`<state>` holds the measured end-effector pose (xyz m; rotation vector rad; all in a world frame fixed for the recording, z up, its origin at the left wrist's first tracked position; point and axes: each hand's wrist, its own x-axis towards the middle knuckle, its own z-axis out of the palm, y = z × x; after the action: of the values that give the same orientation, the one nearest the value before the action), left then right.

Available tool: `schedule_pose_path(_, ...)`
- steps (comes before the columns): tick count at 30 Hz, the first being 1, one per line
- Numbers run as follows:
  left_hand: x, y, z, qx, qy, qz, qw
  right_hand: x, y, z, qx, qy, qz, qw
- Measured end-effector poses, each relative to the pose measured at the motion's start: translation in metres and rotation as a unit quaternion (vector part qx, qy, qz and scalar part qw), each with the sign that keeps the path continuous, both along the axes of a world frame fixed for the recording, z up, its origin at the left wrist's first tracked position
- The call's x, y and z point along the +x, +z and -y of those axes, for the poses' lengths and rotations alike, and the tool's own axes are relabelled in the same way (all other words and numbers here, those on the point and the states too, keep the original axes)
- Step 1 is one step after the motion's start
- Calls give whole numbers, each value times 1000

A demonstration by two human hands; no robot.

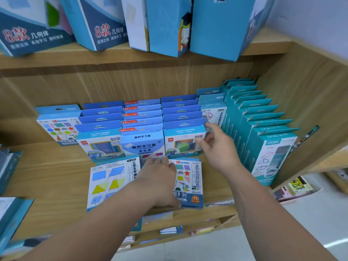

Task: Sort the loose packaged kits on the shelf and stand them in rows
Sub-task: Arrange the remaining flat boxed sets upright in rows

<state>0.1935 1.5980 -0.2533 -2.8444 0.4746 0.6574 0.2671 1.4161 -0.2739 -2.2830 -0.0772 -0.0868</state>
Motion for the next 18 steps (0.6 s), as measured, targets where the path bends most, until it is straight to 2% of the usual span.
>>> schedule_pose_path(6, 3, 0, 4, -20, -9, 2, 1000, -32, -22, 7, 11, -17, -40, 999)
schedule_pose_path(12, 5, 2, 9, -51, 18, -20, 998, -56, -46, 13, 7, 61, -128, 990)
schedule_pose_path(18, 2, -3, 13, -67, 24, -45, 996, -60, -48, 16, -1, 50, -145, 988)
